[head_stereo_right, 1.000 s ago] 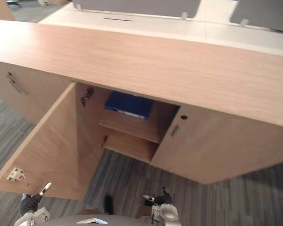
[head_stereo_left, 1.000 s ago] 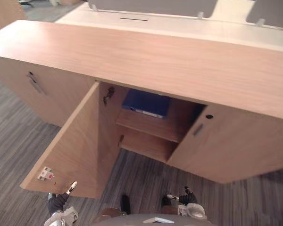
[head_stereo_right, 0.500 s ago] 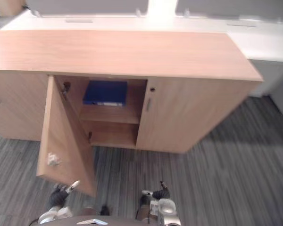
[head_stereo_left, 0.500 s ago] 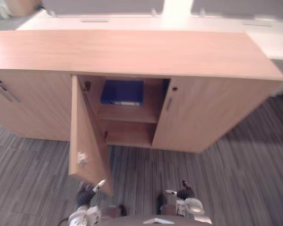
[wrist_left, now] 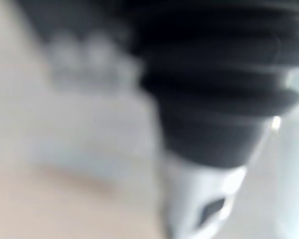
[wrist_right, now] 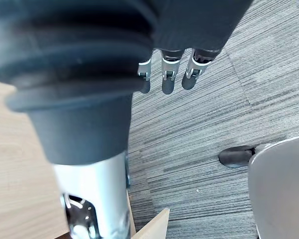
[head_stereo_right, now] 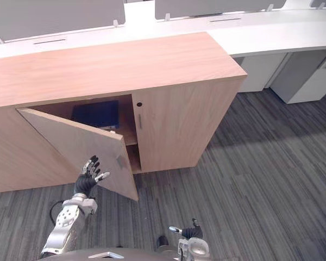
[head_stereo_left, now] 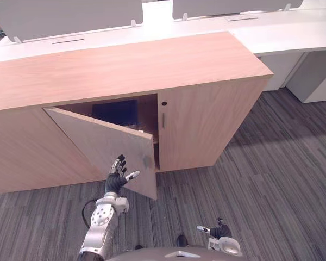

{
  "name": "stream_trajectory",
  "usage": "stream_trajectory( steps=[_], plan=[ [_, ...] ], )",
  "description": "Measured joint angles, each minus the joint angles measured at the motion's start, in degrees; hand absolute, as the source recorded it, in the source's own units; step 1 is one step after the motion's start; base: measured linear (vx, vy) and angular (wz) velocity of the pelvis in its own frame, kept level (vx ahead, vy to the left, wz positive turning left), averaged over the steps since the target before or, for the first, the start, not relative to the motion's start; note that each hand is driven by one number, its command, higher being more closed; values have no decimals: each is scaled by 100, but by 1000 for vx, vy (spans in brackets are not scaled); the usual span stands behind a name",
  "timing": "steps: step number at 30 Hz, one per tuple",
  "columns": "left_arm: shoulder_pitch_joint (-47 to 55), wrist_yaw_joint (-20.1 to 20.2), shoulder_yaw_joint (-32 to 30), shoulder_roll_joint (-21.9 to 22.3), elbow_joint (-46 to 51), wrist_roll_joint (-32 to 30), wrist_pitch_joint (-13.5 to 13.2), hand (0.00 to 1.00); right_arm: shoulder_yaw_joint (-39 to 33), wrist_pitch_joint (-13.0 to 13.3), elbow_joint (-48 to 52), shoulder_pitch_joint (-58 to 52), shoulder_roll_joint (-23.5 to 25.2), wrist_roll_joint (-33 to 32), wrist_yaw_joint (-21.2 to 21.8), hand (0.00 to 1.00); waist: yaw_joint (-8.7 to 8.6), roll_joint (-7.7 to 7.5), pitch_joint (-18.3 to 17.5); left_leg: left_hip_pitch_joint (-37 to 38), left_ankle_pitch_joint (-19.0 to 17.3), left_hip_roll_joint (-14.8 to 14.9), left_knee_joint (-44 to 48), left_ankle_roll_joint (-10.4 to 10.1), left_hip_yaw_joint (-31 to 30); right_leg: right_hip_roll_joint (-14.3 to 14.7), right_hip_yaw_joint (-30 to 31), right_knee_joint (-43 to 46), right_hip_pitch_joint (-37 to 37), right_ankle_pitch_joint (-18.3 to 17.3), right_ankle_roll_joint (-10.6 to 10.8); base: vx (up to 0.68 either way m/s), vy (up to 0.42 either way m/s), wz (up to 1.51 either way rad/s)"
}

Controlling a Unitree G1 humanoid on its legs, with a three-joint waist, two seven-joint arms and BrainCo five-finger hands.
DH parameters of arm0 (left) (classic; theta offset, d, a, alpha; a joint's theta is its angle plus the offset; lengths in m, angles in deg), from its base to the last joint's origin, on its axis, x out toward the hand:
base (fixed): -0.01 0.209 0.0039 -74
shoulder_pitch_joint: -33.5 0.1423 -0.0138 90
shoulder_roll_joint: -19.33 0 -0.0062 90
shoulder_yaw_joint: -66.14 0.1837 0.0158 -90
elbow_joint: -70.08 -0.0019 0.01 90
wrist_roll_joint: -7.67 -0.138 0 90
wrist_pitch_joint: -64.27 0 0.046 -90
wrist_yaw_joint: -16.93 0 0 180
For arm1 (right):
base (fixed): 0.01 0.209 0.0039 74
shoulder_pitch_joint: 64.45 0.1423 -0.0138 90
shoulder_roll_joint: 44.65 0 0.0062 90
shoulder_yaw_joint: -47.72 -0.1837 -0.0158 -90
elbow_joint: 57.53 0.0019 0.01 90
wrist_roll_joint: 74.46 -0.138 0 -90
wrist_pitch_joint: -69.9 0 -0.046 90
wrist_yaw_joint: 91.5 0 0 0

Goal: Walk over to the cabinet, pick up the folder, carry it to the office cabinet, place the folder inside the office cabinet, then close the office cabinet door

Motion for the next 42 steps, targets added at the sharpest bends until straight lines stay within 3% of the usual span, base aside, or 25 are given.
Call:
stream_trajectory(
  steps=[4,9,20,31,39,42],
  plan=[
    [-664,-391,-50,-205,-568,-178,20,0,-1,24,3,14,12,-2,-2,0,-147,-46,15,158,-6,12,-103,-2,106,36,60,-1,70,0,2,46,-10,-12],
    [-1264,-643,-60,-606,-1008,-244,38,0,0,48,0,16,13,-3,-2,0,-202,-76,15,210,-38,0,-118,-23,242,27,165,-2,54,11,21,-22,-13,-12],
    [-2069,-787,-23,-829,-1780,-477,122,0,-109,88,-171,-17,-77,-32,-2,0,-503,-114,30,207,-47,-33,-190,-22,409,23,344,-3,-82,28,27,-61,-31,-9],
    [-2065,-784,11,-783,-1671,-462,123,0,-233,-40,-472,-226,-179,-49,-9,0,-538,-113,31,218,-40,-68,-282,-12,367,12,251,-2,-64,29,30,-17,-17,2],
    [-780,-610,229,-538,-1000,-350,91,0,-289,-128,-511,-231,-184,-49,-10,0,-440,-114,32,210,54,-117,-310,57,78,-49,-32,-2,38,23,35,-74,-36,18],
    [-303,-474,216,-533,-982,-347,95,0,-289,-141,-519,-243,-195,-49,-9,0,-322,-121,36,210,95,-138,-318,73,62,-72,-44,-3,41,13,44,-114,-43,6]
  ],
)
